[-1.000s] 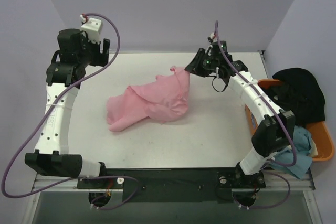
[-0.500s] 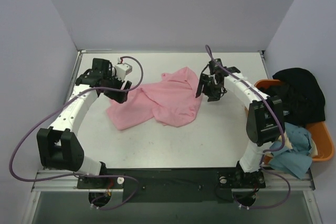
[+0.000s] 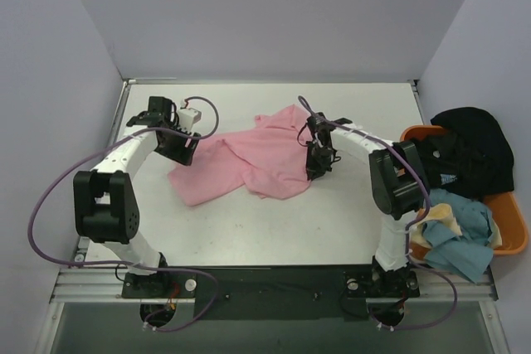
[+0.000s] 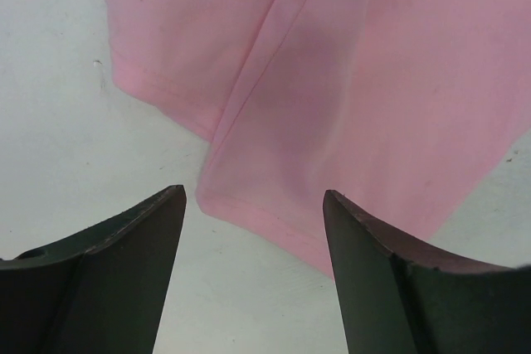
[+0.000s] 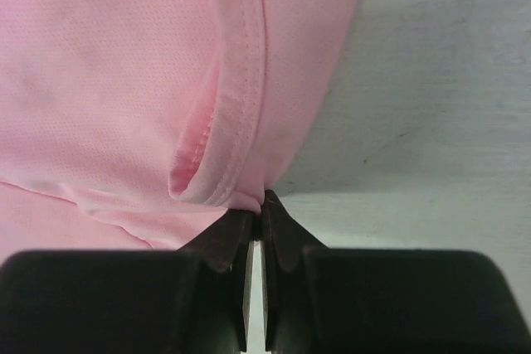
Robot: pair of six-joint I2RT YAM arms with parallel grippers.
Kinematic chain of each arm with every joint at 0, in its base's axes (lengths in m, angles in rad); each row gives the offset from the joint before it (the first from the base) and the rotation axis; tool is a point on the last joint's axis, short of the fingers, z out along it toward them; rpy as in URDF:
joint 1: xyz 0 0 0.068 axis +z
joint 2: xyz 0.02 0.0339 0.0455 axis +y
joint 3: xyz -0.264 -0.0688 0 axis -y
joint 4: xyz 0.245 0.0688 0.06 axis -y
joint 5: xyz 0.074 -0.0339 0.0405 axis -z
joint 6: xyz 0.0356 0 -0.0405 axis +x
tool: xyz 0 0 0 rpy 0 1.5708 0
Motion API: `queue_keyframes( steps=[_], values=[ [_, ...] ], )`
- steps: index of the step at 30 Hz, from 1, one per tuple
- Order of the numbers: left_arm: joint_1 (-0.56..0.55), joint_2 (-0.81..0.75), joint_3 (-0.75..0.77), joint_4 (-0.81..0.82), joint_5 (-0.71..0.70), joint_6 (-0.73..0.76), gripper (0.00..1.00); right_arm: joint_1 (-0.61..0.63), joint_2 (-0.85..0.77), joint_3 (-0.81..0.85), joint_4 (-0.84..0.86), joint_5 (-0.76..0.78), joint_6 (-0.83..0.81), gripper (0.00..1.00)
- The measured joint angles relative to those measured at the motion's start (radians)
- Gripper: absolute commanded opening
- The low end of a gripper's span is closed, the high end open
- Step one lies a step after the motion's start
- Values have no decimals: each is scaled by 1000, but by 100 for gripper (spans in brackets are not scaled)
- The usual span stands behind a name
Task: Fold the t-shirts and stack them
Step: Move the tshirt to the center of the board, then flatten out the tshirt
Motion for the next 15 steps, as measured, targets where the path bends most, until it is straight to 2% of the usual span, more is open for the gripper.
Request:
queue_keyframes(
  steps=[4,8,11,15],
  values=[
    [6,11,0,0,3,30,75,-17,-48,0,-12,1,-36,0],
    [5,28,6,0,28,80,70,-43,-217,4,-32,-45,-79,0],
    [5,85,18,-1,33,110,70,-66,-334,43,-37,-98,-90,0],
    [24,169,23,-5,67,110,70,-79,-373,76,-29,-137,-94,0]
  ],
)
